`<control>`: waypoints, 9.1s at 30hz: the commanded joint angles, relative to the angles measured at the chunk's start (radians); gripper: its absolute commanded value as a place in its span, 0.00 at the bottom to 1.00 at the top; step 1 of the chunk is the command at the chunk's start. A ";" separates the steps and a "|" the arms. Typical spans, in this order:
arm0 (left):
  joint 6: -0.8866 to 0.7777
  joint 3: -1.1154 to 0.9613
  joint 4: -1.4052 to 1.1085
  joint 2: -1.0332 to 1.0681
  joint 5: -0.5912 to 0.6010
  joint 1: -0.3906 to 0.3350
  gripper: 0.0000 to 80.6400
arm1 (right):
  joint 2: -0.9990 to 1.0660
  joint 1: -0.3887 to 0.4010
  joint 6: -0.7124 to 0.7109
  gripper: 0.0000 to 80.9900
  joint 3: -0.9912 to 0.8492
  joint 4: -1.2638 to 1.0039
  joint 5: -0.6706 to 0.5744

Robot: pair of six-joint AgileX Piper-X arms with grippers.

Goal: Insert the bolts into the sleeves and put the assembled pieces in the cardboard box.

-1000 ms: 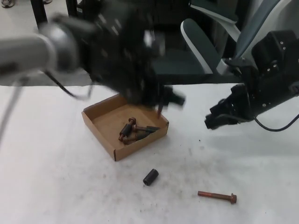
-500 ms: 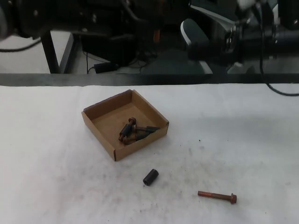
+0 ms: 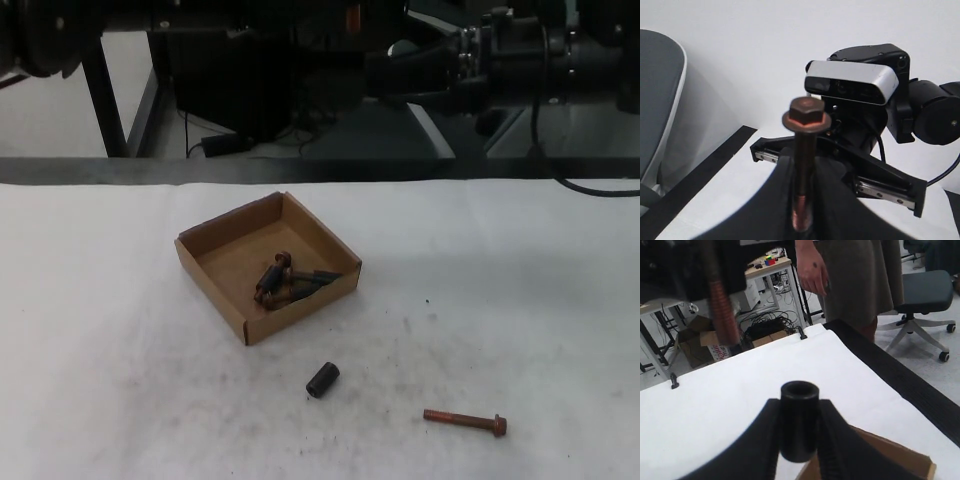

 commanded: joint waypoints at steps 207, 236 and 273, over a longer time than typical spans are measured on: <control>0.206 -0.006 0.547 -0.129 -0.496 0.088 0.75 | 0.303 0.145 0.111 0.00 -0.235 0.199 0.441; 0.199 0.005 0.733 -0.175 -0.622 -0.054 0.75 | 0.576 0.222 0.111 0.15 -0.421 0.346 0.553; 0.042 0.274 1.082 -0.313 -0.832 -0.173 0.72 | 0.407 0.274 0.102 0.80 -0.861 1.553 0.908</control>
